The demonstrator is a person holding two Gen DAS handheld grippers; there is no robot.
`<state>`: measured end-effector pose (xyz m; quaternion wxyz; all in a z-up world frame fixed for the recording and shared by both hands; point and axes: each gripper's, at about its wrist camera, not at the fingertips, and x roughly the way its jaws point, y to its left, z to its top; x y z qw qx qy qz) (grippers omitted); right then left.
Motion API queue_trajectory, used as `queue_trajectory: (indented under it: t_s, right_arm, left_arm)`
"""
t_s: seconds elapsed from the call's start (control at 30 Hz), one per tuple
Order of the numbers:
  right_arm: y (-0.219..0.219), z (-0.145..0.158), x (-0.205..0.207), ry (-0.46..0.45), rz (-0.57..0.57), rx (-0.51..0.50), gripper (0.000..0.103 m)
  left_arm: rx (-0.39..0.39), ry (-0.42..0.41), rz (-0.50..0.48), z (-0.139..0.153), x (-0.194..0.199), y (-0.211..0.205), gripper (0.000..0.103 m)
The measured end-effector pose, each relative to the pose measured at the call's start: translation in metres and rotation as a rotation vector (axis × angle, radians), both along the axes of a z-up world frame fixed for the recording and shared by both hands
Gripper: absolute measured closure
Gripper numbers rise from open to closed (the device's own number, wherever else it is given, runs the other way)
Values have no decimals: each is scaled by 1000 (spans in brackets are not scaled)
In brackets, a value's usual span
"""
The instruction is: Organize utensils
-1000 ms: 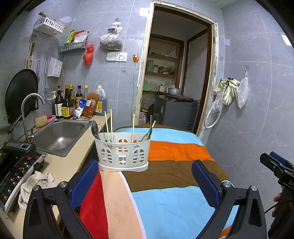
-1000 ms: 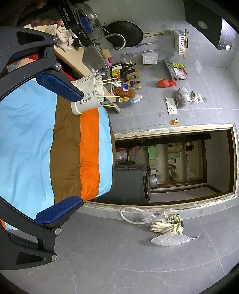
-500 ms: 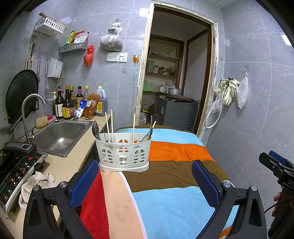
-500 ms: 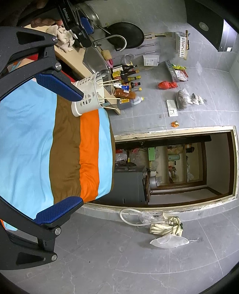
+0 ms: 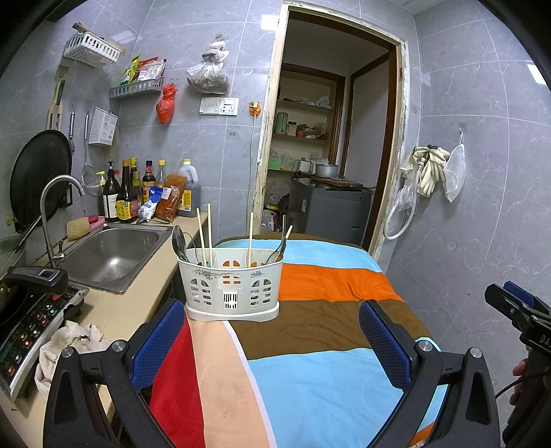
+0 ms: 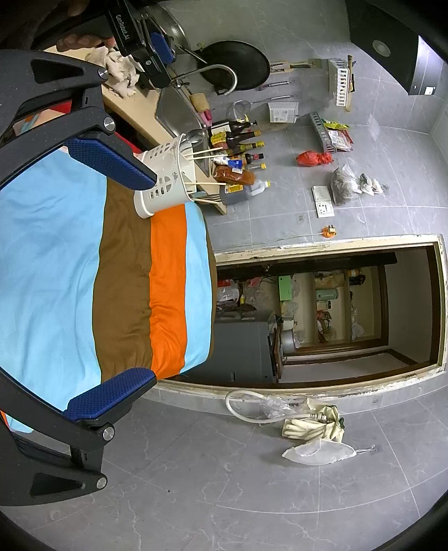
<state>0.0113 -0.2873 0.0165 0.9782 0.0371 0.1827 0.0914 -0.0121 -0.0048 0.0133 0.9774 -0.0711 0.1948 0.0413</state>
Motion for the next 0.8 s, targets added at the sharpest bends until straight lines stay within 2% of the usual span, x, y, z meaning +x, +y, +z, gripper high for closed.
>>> queue_trajectory:
  t_s: [0.8]
  right_arm:
    - [0,-1,1,1,3,-2,2]
  left_arm:
    - [0,1,-1,0,1,3,1]
